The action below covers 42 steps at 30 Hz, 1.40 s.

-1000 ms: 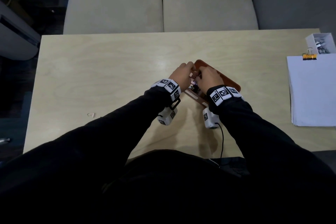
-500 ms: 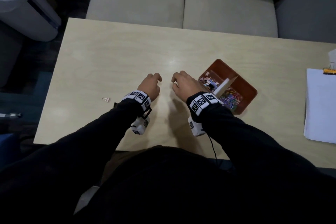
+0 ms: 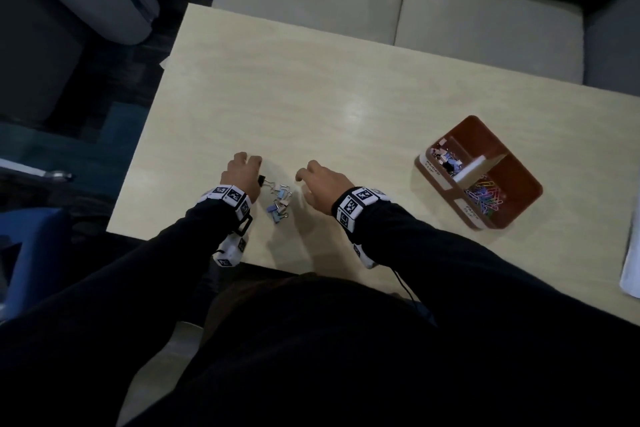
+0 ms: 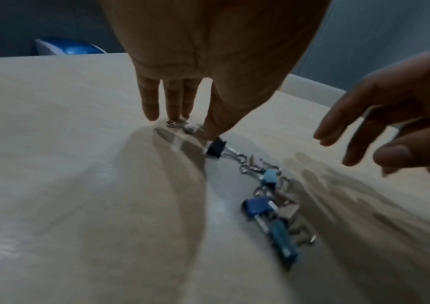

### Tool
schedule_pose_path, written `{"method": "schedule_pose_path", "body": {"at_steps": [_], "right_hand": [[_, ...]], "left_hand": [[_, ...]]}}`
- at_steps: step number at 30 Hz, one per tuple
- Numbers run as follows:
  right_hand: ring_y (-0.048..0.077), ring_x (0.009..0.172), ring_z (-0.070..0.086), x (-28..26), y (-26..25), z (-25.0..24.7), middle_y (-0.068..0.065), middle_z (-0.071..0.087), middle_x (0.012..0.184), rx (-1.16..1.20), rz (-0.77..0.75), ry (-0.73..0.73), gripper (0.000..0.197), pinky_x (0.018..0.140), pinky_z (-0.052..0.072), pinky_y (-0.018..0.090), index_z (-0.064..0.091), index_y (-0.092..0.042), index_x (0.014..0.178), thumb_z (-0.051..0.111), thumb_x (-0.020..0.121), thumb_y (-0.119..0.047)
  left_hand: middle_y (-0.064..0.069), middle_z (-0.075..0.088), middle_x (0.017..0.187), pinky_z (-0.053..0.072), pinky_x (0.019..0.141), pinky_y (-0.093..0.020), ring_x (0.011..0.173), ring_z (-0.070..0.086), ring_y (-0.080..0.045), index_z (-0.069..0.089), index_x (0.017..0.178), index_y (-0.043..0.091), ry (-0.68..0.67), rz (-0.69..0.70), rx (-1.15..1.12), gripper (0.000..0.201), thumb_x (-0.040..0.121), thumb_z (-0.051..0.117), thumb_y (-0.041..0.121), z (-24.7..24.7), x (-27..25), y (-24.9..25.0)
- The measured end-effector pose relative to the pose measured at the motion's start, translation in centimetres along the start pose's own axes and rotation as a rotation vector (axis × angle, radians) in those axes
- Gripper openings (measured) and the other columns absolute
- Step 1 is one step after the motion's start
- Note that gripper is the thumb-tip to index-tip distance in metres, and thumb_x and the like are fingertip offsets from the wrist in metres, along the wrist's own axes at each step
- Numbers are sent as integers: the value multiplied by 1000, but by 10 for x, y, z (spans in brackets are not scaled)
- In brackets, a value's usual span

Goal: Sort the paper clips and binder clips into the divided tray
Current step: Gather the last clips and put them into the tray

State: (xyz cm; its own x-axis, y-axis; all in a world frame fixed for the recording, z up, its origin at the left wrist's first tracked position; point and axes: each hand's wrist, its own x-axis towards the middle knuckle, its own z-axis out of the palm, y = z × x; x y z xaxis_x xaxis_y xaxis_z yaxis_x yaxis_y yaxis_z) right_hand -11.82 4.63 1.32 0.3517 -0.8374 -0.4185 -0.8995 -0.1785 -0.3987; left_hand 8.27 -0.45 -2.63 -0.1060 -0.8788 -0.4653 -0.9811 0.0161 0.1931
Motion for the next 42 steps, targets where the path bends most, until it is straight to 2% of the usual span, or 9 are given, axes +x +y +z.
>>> {"method": "schedule_pose_path", "body": {"at_steps": [6, 10, 15, 22, 26, 30, 35, 39, 42], "right_hand": [[34, 114, 51, 17, -20, 25, 12, 41, 133, -47, -92, -94, 49, 81, 49, 43, 44, -19, 137, 59, 90, -20], [32, 120, 44, 27, -29, 30, 12, 39, 137, -101, -118, -116, 59, 85, 48, 42, 41, -19, 141, 61, 87, -14], [34, 113, 46, 36, -38, 36, 16, 42, 127, -158, -116, -90, 36, 79, 48, 43, 50, -8, 125, 56, 89, -11], [37, 81, 61, 40, -34, 37, 20, 38, 123, -99, -59, -183, 38, 62, 38, 36, 46, -7, 123, 56, 87, -4], [39, 76, 60, 36, -27, 33, 20, 38, 121, -62, 13, -145, 41, 58, 35, 36, 44, -5, 122, 59, 85, -8], [34, 71, 54, 33, -15, 32, 16, 40, 116, 62, 150, -108, 34, 61, 42, 37, 44, -6, 114, 59, 83, -9], [36, 80, 61, 31, 3, 37, 12, 43, 111, 276, 271, -38, 12, 79, 53, 44, 56, -8, 96, 58, 84, -11], [31, 80, 61, 21, 18, 34, 7, 45, 106, 482, 311, 99, 5, 70, 57, 42, 57, -6, 83, 59, 80, -3], [29, 74, 68, 16, 23, 29, 8, 63, 91, 658, 381, 150, 3, 65, 59, 41, 53, -8, 82, 52, 80, -5]], "left_hand": [[-22, 44, 113, 48, 76, -45, 100, 49, -39, 55, 112, 5, 86, 69, -76, 33, 82, 51, -8, 8, -7, -13], [-22, 48, 107, 44, 75, -44, 95, 51, -39, 53, 104, 3, 24, 63, -106, 25, 81, 58, -4, 11, -10, -18], [-19, 52, 102, 39, 71, -38, 91, 53, -37, 49, 102, 5, -27, 45, -148, 20, 86, 62, 9, 10, -11, -25], [-9, 49, 82, 34, 61, -32, 78, 52, -33, 43, 85, 13, -40, 26, -148, 18, 79, 60, 11, 7, -18, -28], [-11, 57, 97, 45, 70, -36, 86, 56, -33, 52, 97, 9, -26, -21, -248, 19, 81, 60, 8, 10, -14, -28], [-16, 51, 111, 43, 74, -32, 92, 56, -35, 59, 97, 7, -37, -91, -324, 12, 85, 58, 7, 10, -9, -29], [-15, 60, 96, 43, 71, -35, 86, 56, -33, 53, 91, 8, 56, -34, -426, 9, 87, 50, 0, 5, -9, -25], [-5, 63, 93, 46, 84, -39, 92, 56, -30, 56, 105, 12, 117, -14, -456, 17, 92, 47, 6, 3, -9, -25], [-8, 58, 98, 47, 78, -39, 91, 56, -29, 56, 105, 13, 86, -15, -492, 29, 88, 38, -3, 2, -6, -20]]}}
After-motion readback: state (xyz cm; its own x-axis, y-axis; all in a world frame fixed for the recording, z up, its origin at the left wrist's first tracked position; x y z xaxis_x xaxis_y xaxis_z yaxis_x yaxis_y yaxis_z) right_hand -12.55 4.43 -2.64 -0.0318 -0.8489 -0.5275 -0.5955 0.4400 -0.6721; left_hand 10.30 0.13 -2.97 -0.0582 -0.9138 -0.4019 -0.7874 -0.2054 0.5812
